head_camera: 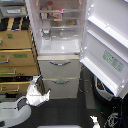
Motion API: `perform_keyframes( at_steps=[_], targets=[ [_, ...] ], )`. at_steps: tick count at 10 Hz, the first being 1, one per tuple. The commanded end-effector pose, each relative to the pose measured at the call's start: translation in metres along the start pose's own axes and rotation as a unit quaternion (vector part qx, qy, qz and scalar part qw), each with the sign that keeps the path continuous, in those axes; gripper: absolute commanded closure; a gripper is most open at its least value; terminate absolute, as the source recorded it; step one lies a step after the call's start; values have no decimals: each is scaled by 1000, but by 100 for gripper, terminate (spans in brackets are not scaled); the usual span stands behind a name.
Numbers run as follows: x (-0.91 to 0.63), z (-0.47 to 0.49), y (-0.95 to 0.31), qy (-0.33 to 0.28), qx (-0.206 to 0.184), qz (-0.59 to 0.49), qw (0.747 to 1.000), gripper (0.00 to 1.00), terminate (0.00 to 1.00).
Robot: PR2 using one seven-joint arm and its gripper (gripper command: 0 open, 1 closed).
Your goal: Opening the fridge
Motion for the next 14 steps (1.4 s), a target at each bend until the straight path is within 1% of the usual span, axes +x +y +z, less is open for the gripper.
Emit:
perform_keyframes(
  at_steps=[1, 2, 3, 4, 5, 6, 8, 9, 12, 14],
  targets=[
    [-125, -52, 91, 10, 86, 109, 990, 0, 0],
    [-143, -68, 93, 27, 84, 132, 987, 0, 0],
    [-148, -69, 92, 25, 71, 148, 986, 0, 0],
    [-153, -71, 88, 25, 50, 158, 986, 0, 0],
    [-158, -74, 87, 22, 46, 164, 985, 0, 0],
    [-167, -81, 91, 24, 44, 184, 982, 0, 0],
    [-167, -82, 90, 24, 52, 184, 981, 0, 0],
    [-165, -81, 89, 23, 46, 182, 982, 0, 0],
    [-138, -69, 92, 2, 42, 171, 984, 0, 0],
    [-130, -75, 93, 3, 42, 167, 985, 0, 0]
  ],
)
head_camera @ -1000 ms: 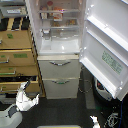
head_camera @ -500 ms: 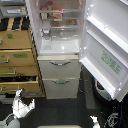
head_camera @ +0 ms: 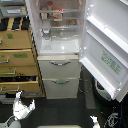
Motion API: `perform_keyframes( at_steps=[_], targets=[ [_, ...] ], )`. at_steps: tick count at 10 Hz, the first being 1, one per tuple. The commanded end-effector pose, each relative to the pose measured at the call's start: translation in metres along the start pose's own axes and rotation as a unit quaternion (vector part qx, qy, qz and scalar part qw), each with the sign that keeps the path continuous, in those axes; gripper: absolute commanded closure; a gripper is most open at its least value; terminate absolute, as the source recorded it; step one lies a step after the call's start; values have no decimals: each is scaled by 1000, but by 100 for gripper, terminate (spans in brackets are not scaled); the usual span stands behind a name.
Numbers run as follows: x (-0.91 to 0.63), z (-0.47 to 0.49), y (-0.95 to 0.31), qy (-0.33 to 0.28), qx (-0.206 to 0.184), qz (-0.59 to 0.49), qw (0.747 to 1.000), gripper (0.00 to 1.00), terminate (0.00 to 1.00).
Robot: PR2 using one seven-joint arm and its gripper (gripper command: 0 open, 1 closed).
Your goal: Opening the fridge
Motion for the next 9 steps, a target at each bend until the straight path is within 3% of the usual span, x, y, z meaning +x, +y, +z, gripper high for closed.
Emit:
perform_keyframes(
  at_steps=[1, 8, 9],
  targets=[
    [33, 4, -4, -21, -7, -9, 1000, 0, 0],
    [35, 3, 2, -21, -3, -7, 1000, 0, 0],
    [34, 0, 5, -18, -2, -4, 1000, 0, 100]
  ],
)
